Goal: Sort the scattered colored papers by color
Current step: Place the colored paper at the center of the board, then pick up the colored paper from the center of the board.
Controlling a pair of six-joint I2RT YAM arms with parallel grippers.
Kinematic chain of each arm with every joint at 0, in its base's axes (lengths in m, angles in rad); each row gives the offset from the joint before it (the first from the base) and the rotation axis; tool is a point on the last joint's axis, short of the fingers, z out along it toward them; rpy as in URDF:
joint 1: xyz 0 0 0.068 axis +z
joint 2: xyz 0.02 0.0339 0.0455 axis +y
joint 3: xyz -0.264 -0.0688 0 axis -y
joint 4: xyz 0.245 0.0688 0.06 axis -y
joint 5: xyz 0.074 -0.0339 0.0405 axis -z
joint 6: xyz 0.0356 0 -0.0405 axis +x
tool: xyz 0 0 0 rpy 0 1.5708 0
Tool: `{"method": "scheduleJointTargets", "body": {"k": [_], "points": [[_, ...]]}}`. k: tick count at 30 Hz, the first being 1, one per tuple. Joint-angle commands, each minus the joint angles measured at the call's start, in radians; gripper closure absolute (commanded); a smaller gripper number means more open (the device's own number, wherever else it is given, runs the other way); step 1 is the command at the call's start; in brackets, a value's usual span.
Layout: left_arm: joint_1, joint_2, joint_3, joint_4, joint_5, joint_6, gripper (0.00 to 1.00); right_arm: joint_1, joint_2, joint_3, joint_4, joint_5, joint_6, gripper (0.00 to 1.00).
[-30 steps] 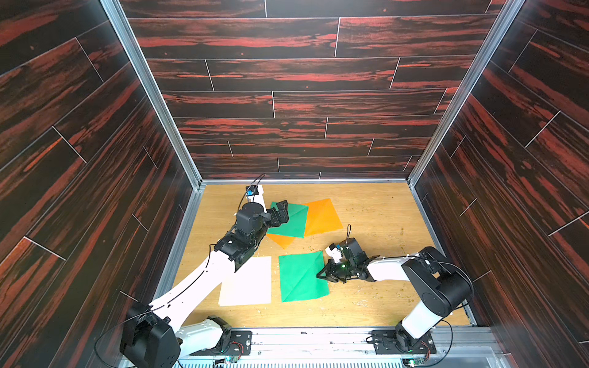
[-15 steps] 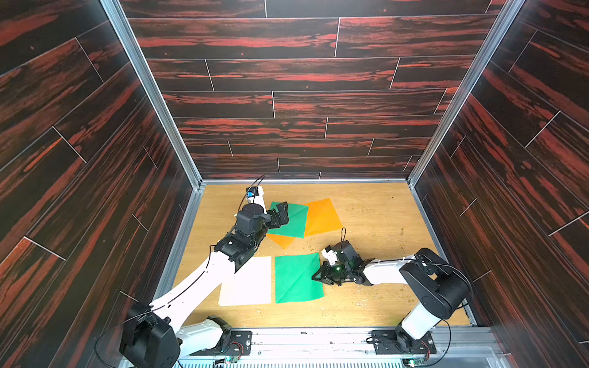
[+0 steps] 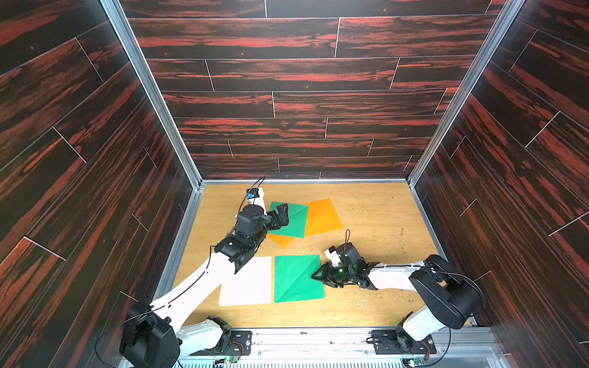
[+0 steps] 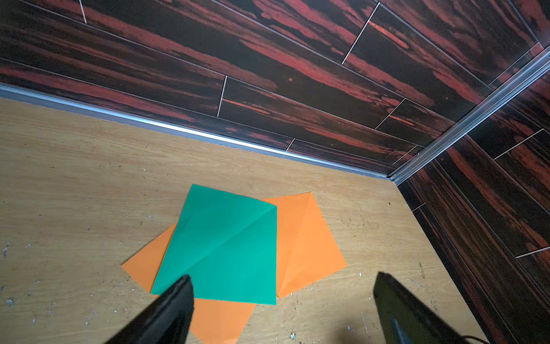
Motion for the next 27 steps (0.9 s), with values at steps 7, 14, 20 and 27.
{"method": "scheduleJointTargets", "body": {"k": [7,14,20,27], "points": [[0.004,-0.001,0.008,-0.018,-0.001,0.001,0.02,0.020,-0.223,-0.051,-0.361,0.244,-0.002,0.55],[0.036,0.178,0.167,-0.136,-0.035,-0.002,0.02,0.018,-0.288,0.169,-0.574,0.459,-0.131,0.44],[0.138,0.496,0.439,-0.247,0.069,-0.008,0.03,-0.038,0.030,0.527,-0.476,0.339,-0.275,0.36],[0.216,0.828,0.756,-0.374,0.204,-0.010,0.05,-0.203,0.419,0.935,-0.422,0.132,-0.298,0.35]]}}
